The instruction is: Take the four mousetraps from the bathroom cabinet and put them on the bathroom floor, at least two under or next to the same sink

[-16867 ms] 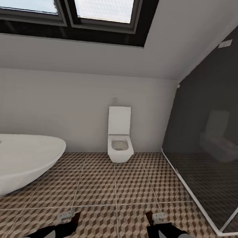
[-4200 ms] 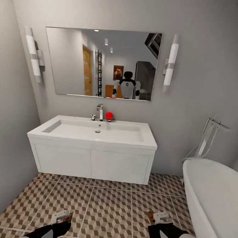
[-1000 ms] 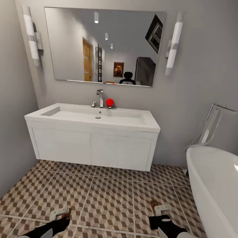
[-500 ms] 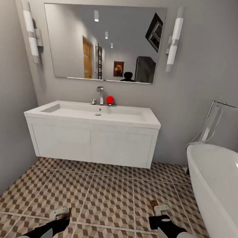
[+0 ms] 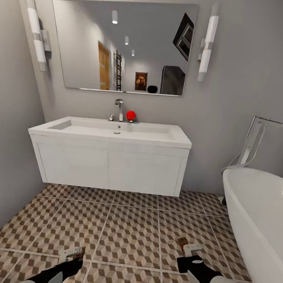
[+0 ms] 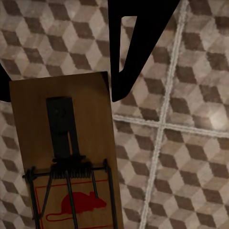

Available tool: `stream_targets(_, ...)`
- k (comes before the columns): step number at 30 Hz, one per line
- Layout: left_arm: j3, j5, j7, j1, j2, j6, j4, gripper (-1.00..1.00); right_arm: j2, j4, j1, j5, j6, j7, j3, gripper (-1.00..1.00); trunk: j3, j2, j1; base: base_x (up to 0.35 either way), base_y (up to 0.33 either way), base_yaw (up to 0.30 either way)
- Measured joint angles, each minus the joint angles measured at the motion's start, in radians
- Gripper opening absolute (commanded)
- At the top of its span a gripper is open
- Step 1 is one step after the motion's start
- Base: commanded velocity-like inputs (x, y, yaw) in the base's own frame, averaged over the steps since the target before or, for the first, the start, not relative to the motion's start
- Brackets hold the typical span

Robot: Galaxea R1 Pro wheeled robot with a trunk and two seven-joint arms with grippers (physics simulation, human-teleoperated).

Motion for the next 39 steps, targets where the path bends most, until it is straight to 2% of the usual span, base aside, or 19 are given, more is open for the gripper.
stream_targets(4,0.000,0.000,0.000,0.000,0.000,0.000,0.000,-1.00,0.000,0.000,0.000,0.000,0.000,0.000,0.000,-1.00,-0.013,-0.028,0.015,0.000,0.000,0.000)
stream_targets(12,0.000,0.000,0.000,0.000,0.001,-0.001,0.000,-1.00,0.000,0.000,0.000,0.000,0.000,0.000,0.000,-1.00,-0.013,-0.028,0.015,0.000,0.000,0.000)
stream_targets(39,0.000,0.000,0.000,0.000,0.000,-0.001,0.000,-1.00,0.000,0.000,0.000,0.000,-0.003,0.002,0.000,-1.00,-0.097,-0.217,0.119,0.000,0.000,0.000)
